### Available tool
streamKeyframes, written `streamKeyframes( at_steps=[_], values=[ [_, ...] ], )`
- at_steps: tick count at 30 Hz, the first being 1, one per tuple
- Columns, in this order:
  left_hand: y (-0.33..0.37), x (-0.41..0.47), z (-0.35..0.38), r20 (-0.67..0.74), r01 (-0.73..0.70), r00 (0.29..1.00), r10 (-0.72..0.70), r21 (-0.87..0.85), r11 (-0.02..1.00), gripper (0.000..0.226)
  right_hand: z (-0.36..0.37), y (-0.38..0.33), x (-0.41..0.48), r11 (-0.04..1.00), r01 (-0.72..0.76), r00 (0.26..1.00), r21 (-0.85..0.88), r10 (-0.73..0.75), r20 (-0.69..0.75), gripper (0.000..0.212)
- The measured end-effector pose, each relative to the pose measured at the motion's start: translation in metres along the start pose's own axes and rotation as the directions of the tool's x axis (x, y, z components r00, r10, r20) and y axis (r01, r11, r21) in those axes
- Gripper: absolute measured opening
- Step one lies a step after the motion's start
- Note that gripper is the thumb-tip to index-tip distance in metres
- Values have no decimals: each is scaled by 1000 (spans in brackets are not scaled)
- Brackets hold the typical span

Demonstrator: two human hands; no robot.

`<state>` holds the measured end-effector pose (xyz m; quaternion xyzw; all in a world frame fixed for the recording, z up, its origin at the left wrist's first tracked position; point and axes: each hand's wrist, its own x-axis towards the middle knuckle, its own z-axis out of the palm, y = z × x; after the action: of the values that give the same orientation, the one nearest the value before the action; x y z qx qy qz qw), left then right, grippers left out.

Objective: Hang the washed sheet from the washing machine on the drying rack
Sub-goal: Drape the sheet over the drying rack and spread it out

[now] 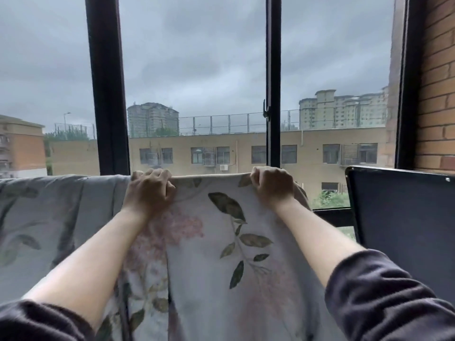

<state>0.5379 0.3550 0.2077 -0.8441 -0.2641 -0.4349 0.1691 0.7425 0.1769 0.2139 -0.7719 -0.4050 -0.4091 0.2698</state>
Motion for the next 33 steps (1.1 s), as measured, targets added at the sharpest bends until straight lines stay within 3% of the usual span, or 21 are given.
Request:
streamKeyframes(
  at_steps=[5, 9, 11, 13, 16, 21, 23, 25, 28, 31, 33],
  values=[
    [-59, -4, -6, 53, -19, 999, 12, 136, 991, 14, 4, -19, -3, 998, -29, 999, -59, 30, 12, 43],
    [-83, -10, -7, -5, -54, 998, 56, 197, 979, 23, 12, -41, 2, 994, -97, 995, -58, 99, 23, 43],
    [-81, -9, -8, 50, -33, 998, 24, 203, 979, 28, 15, -53, 3, 984, -138, 990, -113, 141, 20, 48],
    [-76, -7, -9, 111, -43, 994, 19, 223, 974, 30, 16, -77, 6, 986, -84, 994, -144, 94, 59, 44],
    [-62, -5, -8, 116, -97, 991, 72, 228, 969, 31, 26, -136, 11, 995, 95, 984, -35, -88, 154, 42],
    [-76, -6, -12, 106, -135, 988, 111, 256, 957, 31, 38, -169, 11, 1000, 1, 991, -27, 2, 132, 50],
    [-95, -6, -19, 56, -94, 995, 87, 154, 984, 28, 37, -169, 11, 999, 5, 993, -35, 0, 115, 49],
    [-118, -4, -27, 7, 10, 1000, -9, -80, 997, 26, 36, -175, 9, 999, 4, 997, -45, -1, 75, 47],
    [-144, 8, -47, -18, 230, 968, -250, -335, 914, 28, 38, -181, 8, 998, -4, 998, -63, 8, 61, 46],
    [-176, 16, -67, -23, 418, 888, -459, -374, 828, 27, 37, -178, 8, 998, -21, 997, -62, 26, 73, 47],
    [-207, 16, -77, -14, 545, 824, -567, -257, 798, 23, 36, -172, 9, 997, -23, 996, -70, 29, 85, 48]
  ],
)
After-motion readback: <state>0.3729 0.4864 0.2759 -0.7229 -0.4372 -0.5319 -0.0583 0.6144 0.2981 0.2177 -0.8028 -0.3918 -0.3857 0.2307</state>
